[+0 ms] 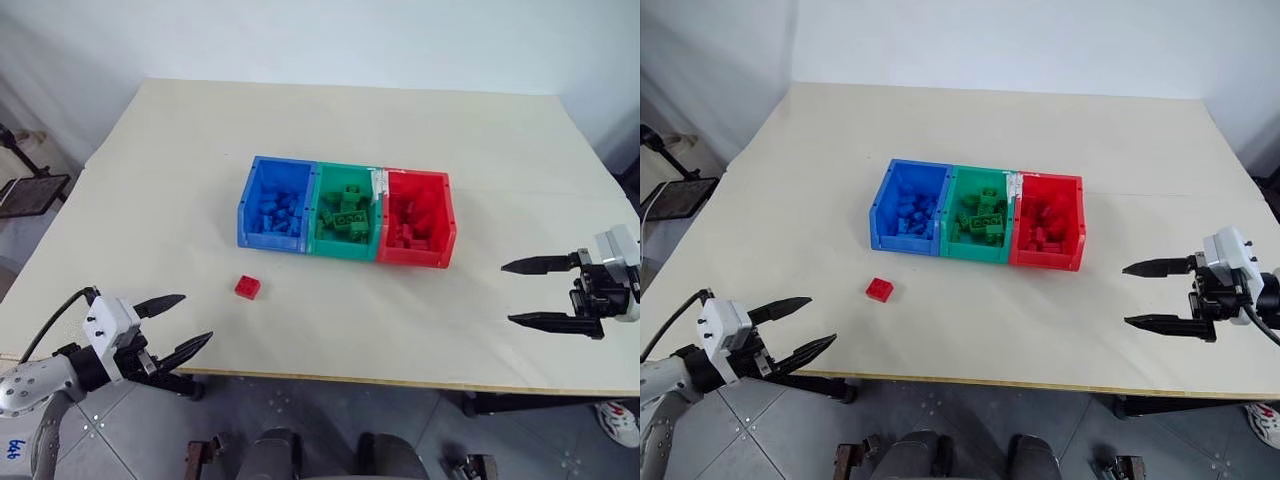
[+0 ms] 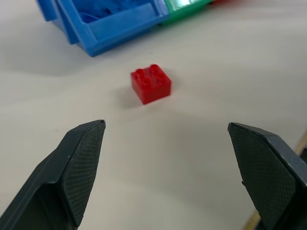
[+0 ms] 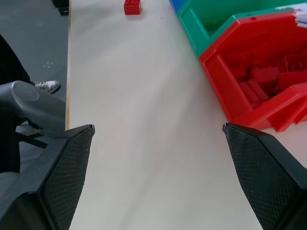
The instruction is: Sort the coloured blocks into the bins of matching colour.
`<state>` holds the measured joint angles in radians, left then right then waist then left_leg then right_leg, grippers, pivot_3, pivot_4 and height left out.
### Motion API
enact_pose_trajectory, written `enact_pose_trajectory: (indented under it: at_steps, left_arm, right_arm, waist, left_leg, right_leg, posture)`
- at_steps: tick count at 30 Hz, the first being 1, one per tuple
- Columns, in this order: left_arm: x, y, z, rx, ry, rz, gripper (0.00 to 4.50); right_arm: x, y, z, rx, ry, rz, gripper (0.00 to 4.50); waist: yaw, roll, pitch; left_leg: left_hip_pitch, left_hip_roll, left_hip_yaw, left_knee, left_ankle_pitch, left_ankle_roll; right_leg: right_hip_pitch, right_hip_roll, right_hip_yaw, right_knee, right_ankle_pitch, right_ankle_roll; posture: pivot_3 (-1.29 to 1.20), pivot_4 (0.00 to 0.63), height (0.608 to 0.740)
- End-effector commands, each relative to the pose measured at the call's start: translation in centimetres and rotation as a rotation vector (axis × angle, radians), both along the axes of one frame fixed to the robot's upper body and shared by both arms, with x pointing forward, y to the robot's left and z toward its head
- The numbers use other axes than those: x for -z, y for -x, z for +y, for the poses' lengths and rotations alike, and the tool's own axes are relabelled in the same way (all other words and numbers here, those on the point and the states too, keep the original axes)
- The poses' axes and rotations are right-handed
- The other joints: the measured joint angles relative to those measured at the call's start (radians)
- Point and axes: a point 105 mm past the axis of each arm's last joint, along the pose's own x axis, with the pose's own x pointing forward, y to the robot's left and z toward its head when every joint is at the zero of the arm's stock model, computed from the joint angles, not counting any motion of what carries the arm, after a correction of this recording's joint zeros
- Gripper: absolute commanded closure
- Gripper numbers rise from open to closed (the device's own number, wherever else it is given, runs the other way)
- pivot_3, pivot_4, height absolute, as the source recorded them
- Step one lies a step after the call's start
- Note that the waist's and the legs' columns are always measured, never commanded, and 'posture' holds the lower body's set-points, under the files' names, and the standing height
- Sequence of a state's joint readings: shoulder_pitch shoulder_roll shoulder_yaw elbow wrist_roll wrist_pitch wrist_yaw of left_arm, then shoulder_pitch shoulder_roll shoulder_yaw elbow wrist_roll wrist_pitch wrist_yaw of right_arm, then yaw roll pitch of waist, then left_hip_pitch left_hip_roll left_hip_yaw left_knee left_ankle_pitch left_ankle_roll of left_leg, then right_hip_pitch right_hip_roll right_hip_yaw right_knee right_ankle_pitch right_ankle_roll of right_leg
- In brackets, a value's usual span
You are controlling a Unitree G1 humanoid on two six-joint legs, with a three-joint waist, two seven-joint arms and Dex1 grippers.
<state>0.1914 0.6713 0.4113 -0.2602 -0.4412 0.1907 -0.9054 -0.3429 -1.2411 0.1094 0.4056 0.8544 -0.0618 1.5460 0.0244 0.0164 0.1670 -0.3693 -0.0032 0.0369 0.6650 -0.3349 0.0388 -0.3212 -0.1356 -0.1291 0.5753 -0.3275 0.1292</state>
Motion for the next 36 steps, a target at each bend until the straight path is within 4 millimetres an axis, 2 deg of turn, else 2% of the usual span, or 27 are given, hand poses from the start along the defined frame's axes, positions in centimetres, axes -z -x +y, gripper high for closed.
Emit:
enact_pose_trajectory:
  at_steps: [1,6,11,14,17,20,26,33,36]
  left_arm:
    - [-0.4,-2.4,-1.3,-0.027,-0.019,-0.007,0.16]
    - [-0.4,-5.1,-3.4,-0.054,0.005,0.026,0.16]
    - [1.2,-6.6,-6.3,0.028,-0.007,0.102,0.16]
    - [2.4,-7.6,-6.3,-0.017,-0.070,0.158,0.16]
    - [3.3,-7.3,-6.2,-0.020,-0.133,0.230,0.16]
    - [4.0,-6.9,-5.5,-0.050,-0.216,0.263,0.70]
    - [3.9,-6.4,-5.1,-0.080,-0.206,0.270,2.54]
    - [3.3,-6.0,-5.0,-0.075,-0.175,0.258,2.59]
    - [0.2,-6.8,-5.4,-0.038,-0.111,0.109,2.59]
  right_arm:
    - [-0.4,0.3,0.4,-0.067,-0.013,-0.004,0.00]
    - [-0.9,0.6,0.9,-0.093,-0.047,-0.008,0.00]
    - [-0.7,0.5,1.0,-0.097,-0.051,-0.025,0.00]
    - [-0.7,0.6,1.1,-0.100,-0.054,-0.027,0.00]
    - [-0.7,0.8,0.8,-0.087,-0.048,-0.031,0.00]
    - [-0.7,0.8,0.5,-0.074,-0.045,-0.039,0.00]
    - [-0.8,0.9,0.3,-0.062,-0.042,-0.043,0.00]
    - [-1.0,0.5,0.3,-0.055,-0.039,-0.053,0.00]
    - [-1.1,0.4,0.3,-0.052,-0.040,-0.059,0.00]
  waist:
    - [0.002,0.000,0.000]
    - [0.000,0.000,0.000]
    - [-0.001,0.000,0.000]
    - [0.001,0.000,0.000]
    - [0.001,0.000,0.000]
    - [0.001,0.000,0.000]
    - [-0.003,0.001,-0.001]
    - [-0.004,0.001,-0.001]
    - [-0.003,0.001,-0.001]
  left_leg:
    - [0.000,0.000,0.000,0.000,0.000,0.000]
    - [0.000,-0.001,0.000,-0.001,0.000,0.000]
    - [0.001,0.000,0.001,0.000,0.000,0.000]
    - [0.001,-0.001,0.002,0.001,0.000,0.000]
    - [0.001,-0.001,0.001,0.000,0.000,0.000]
    - [0.001,-0.001,0.001,0.000,0.000,0.000]
    - [0.002,0.001,0.001,0.000,0.000,0.000]
    - [0.002,0.001,0.002,0.000,0.000,0.000]
    - [0.002,0.001,0.002,0.000,0.000,0.000]
  right_leg:
    - [0.000,0.000,0.000,0.000,0.000,0.000]
    - [0.000,0.001,-0.001,0.002,0.000,0.000]
    - [-0.002,0.003,-0.002,0.007,0.000,0.000]
    - [-0.001,0.004,-0.002,0.008,0.000,0.000]
    - [-0.002,0.004,-0.002,0.008,0.000,0.000]
    - [-0.001,0.003,-0.002,0.008,0.000,0.000]
    - [-0.001,0.002,0.000,0.008,0.000,0.000]
    - [-0.001,0.002,0.000,0.007,0.000,0.000]
    - [-0.002,0.002,0.000,0.007,0.000,0.000]
  posture:
    - [0.00,0.150,0.740]
    - [0.00,0.150,0.740]
    - [0.00,0.150,0.740]
    - [0.00,0.150,0.740]
    - [0.00,0.150,0.740]
    - [0.00,0.150,0.740]
    - [0.00,0.150,0.740]
    - [0.00,0.150,0.740]
    - [0.00,0.150,0.740]
